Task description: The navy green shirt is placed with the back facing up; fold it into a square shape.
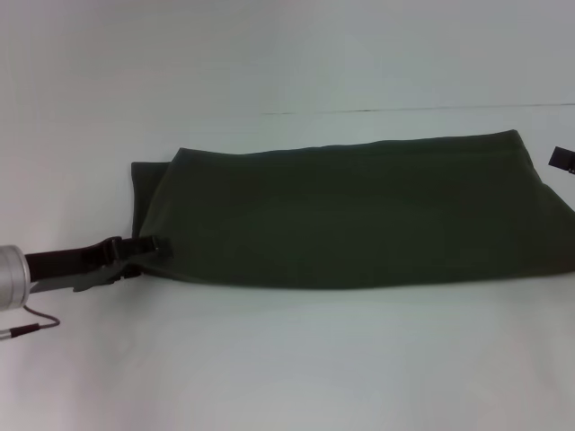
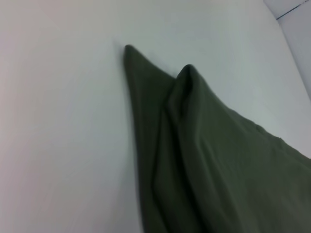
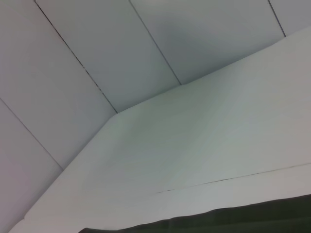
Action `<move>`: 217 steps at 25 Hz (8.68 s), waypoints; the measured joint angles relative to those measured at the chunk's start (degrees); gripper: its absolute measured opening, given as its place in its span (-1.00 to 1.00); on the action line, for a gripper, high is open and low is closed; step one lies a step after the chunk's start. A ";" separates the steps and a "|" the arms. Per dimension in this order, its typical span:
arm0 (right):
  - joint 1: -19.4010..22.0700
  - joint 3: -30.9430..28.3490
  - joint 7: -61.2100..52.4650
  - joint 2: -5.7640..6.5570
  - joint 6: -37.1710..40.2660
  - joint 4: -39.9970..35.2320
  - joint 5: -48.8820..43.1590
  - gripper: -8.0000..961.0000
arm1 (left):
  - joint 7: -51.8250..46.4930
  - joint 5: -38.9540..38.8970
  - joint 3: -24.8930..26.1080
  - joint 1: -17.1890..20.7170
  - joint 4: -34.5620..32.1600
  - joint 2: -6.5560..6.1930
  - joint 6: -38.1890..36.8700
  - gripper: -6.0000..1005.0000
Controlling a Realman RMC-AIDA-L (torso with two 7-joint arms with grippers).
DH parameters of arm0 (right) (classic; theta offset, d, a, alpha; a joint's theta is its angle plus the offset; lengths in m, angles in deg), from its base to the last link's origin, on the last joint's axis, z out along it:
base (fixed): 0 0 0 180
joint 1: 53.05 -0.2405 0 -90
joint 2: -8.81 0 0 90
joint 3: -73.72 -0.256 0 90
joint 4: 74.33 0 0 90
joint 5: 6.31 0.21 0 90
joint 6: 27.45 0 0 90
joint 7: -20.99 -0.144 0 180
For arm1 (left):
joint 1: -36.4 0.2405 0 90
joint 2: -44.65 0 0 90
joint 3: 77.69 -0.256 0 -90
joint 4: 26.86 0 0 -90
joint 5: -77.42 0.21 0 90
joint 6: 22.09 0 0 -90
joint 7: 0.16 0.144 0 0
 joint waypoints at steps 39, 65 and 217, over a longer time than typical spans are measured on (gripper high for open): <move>-0.27 -0.09 0.40 -0.10 -0.26 0.01 0.00 0.87 | 2.63 -0.20 0.08 -1.37 -0.62 0.53 0.44 -0.35; -4.03 -0.17 2.95 -3.67 -2.88 1.55 2.33 0.86 | 5.67 -8.49 9.40 13.12 -9.76 -1.04 0.15 -0.91; -12.48 28.84 -21.35 0.68 -12.84 13.29 -1.97 -0.17 | 80.59 -10.94 14.85 7.44 13.09 7.03 -32.55 0.64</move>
